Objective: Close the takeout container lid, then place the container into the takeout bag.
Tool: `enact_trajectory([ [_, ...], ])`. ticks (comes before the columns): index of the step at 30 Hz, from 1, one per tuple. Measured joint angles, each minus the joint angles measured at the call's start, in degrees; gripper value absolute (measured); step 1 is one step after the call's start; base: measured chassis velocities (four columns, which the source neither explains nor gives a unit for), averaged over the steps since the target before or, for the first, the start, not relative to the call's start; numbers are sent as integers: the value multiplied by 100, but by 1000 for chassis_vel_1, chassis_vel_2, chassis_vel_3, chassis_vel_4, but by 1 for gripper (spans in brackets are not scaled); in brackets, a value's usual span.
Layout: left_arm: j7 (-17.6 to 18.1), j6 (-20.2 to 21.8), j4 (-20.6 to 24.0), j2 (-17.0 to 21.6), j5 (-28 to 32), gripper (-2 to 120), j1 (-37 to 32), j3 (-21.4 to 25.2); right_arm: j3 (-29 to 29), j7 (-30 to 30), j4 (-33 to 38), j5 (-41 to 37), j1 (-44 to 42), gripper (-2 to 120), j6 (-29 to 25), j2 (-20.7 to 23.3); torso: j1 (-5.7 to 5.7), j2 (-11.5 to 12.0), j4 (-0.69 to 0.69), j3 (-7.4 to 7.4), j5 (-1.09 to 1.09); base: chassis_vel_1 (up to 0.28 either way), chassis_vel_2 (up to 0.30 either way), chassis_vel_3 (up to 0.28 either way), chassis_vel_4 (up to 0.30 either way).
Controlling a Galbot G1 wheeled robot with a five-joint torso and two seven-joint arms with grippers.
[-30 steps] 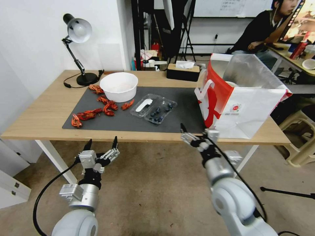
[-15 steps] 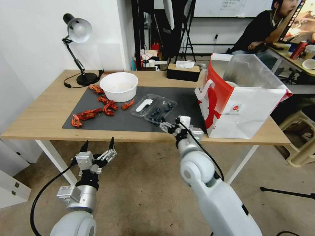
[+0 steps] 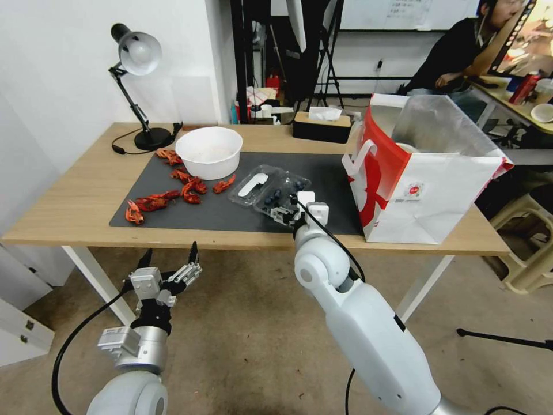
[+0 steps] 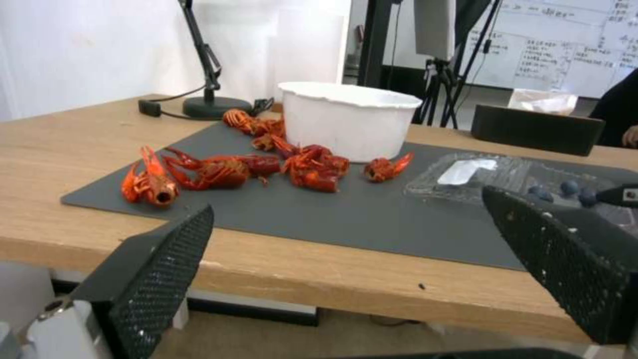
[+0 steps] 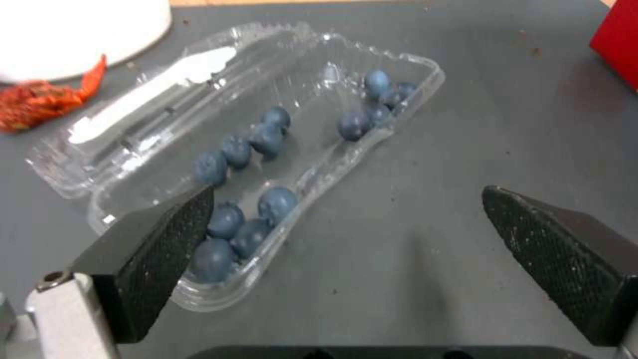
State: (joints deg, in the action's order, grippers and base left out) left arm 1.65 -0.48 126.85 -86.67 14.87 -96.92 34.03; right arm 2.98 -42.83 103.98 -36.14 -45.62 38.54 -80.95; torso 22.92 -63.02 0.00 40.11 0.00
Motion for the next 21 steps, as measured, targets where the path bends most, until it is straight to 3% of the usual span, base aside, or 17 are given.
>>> enact_trajectory([
  [21,11,-75,-59,-7,4,100,23,-12,-92,-116,67,-153,-76,100,345,85,-1,0,0,0,1,0,0,0,0],
])
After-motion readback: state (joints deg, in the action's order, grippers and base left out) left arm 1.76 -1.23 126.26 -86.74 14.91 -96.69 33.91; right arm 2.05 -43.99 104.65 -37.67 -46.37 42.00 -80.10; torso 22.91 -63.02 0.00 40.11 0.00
